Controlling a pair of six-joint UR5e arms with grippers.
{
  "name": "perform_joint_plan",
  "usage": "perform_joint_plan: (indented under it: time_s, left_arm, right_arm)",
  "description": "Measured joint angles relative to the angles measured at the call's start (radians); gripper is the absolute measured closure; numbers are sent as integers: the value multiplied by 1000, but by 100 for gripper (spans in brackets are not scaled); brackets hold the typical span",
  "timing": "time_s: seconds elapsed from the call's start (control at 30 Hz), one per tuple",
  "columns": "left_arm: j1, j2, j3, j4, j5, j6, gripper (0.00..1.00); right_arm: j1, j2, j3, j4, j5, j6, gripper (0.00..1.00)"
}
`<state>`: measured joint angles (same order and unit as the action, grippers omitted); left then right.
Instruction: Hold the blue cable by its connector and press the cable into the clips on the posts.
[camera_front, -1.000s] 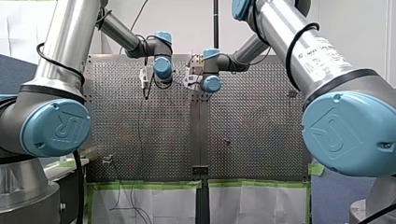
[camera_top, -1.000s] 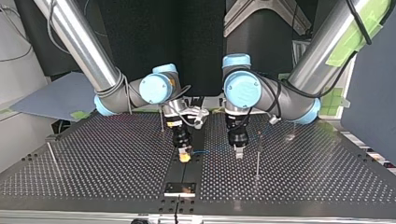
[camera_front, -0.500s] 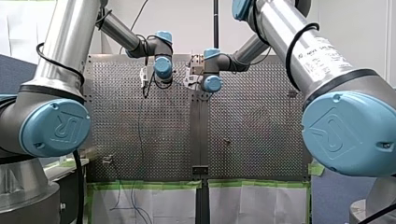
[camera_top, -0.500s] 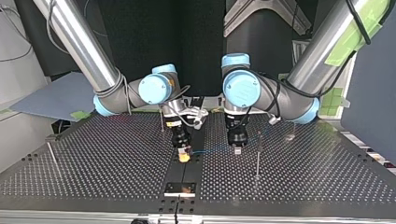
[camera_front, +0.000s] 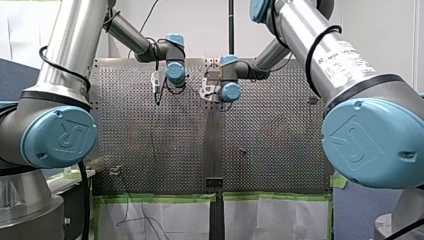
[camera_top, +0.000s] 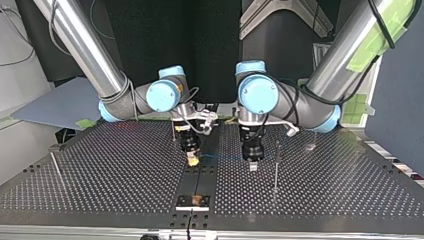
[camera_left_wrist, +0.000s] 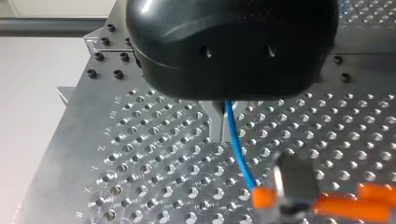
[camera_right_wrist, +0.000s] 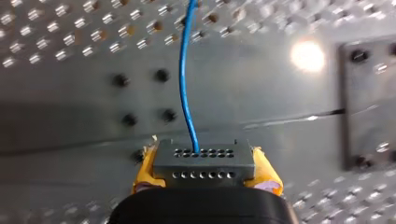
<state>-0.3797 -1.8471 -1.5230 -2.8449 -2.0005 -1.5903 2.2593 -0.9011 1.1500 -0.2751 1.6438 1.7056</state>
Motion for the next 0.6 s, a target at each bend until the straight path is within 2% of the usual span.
perform_joint_plan:
  time_s: [0.23,0.47,0.6]
  left_arm:
    - [-18,-37,0,23,-3,-11,100]
    - [-29,-47,0,24,-6,-22,100]
    - [-51,-71,0,18,-16,-33,100]
  right_arm:
    - [-20,-1,60,-1,6,-12,100]
    - [-40,-2,127,-4,12,-23,100]
    - [-49,-3,162,-7,17,-26,100]
